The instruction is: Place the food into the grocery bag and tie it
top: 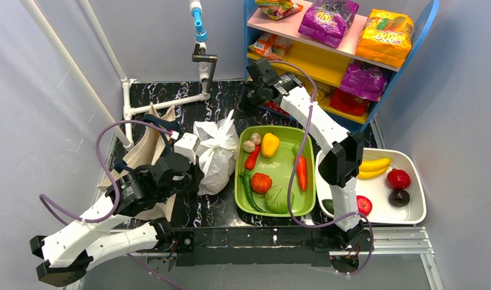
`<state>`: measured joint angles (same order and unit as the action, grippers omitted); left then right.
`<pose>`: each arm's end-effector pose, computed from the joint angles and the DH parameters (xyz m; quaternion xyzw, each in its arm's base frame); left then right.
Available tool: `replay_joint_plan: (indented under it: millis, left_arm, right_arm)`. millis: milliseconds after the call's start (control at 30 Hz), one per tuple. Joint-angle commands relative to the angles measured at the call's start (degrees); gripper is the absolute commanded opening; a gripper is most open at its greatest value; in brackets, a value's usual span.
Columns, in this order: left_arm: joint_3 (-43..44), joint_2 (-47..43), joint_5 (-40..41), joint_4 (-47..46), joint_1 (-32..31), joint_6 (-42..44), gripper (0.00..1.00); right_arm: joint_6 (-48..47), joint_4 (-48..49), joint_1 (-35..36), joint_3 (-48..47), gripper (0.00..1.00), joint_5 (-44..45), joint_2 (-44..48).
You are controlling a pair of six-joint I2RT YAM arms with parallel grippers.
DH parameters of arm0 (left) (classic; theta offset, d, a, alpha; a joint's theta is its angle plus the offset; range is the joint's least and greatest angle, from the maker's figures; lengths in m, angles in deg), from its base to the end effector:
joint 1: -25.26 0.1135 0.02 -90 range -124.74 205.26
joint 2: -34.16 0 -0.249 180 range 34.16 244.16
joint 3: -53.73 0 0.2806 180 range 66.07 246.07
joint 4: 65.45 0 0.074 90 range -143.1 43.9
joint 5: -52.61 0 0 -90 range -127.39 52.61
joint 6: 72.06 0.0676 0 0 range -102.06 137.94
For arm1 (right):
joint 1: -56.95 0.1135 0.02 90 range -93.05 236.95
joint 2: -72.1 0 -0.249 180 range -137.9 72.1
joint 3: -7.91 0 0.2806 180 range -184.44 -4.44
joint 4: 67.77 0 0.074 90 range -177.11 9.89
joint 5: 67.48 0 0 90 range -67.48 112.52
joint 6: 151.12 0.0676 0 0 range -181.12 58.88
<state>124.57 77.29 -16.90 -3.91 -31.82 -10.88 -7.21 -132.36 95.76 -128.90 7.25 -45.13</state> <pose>0.1290 -0.1557 0.3378 0.1307 0.8624 -0.2008 0.4460 0.3759 0.3252 0.3305 0.0699 0.9145 0.3591 0.1729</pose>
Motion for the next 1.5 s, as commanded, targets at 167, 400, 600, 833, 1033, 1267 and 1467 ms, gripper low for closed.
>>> replay_joint_plan:
  millis: [167,400,600,833,1033,1267,1467]
  left_arm:
    - [1.4,-8.1,-5.5,22.5,-0.2,-6.2,0.0]
    - [2.8,-13.8,-5.5,28.1,-0.2,-11.0,0.0]
    - [2.9,-15.5,-5.0,28.7,-0.2,-11.5,0.0]
    - [6.4,-9.6,-3.7,22.3,-0.2,-5.9,0.4]
    - [12.5,0.5,1.8,16.2,-0.2,0.6,0.82]
    - [23.5,16.4,5.4,14.3,-0.1,9.6,0.98]
    - [29.0,23.2,3.1,12.7,3.3,13.6,0.98]
  right_arm:
    - [1.5,9.7,-8.9,-0.9,0.01,8.8,-1.7]
    - [0.1,13.0,-10.5,3.8,0.01,9.5,-1.7]
    - [-1.6,16.3,-10.7,6.8,0.01,5.8,-1.6]
    - [-2.3,19.3,-9.5,12.0,0.01,3.6,2.5]
    - [-3.9,20.0,-7.5,14.5,0.01,1.3,5.2]
    - [-6.2,15.2,-7.1,12.1,0.24,-4.1,6.0]
    - [-10.1,9.5,-7.0,8.8,0.64,-3.8,8.3]
